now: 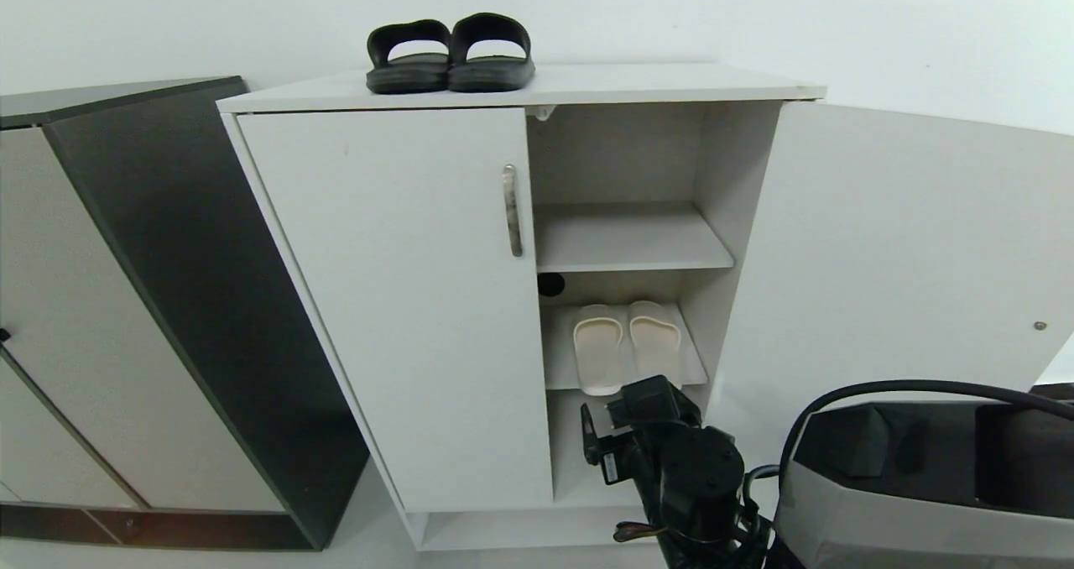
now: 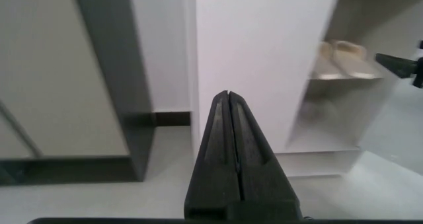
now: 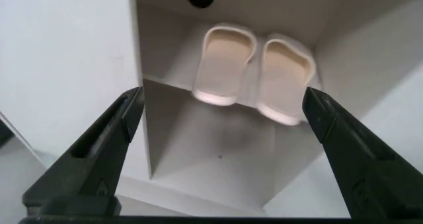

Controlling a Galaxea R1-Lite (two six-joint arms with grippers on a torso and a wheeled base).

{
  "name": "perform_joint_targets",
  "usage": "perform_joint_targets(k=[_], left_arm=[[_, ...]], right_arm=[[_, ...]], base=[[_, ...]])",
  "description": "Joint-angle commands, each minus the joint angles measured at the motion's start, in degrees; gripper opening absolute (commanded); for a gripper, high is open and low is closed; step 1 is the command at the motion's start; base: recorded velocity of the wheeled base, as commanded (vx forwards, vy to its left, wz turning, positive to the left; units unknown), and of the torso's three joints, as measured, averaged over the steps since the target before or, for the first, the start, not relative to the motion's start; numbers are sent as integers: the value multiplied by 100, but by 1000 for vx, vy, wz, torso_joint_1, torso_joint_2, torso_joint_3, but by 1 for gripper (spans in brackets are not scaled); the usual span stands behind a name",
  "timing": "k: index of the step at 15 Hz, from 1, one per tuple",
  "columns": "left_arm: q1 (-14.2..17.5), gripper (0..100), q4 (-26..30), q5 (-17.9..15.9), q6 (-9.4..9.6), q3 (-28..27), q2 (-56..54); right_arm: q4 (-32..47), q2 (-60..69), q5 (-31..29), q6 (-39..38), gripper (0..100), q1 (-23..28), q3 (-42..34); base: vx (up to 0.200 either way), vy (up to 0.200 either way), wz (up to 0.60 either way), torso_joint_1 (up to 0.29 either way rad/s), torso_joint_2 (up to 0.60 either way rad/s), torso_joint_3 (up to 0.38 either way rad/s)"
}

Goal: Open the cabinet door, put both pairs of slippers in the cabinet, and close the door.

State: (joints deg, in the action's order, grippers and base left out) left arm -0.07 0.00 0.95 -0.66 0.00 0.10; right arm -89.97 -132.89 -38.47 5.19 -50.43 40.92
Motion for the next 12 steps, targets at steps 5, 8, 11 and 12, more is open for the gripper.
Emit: perform_joint_targets(k=[5,8,11,12], left_arm=[[-1,0,0,2,-4,0,8],[-1,0,0,2,-13,0,-1],[-1,0,0,2,-4,0,8],[-1,0,0,2,-13,0,-1]], right_arm=[[401,193,367,43,100,60,-225],[480,272,455,17,100,77,-243],[462,272,560,17,100,86,-260],[462,272,569,8,100,86,-260]], base=[[0,200,0,1,1,0],[0,200,0,7,-1,4],[0,200,0,-1,4,2],[0,0,0,0,0,0]])
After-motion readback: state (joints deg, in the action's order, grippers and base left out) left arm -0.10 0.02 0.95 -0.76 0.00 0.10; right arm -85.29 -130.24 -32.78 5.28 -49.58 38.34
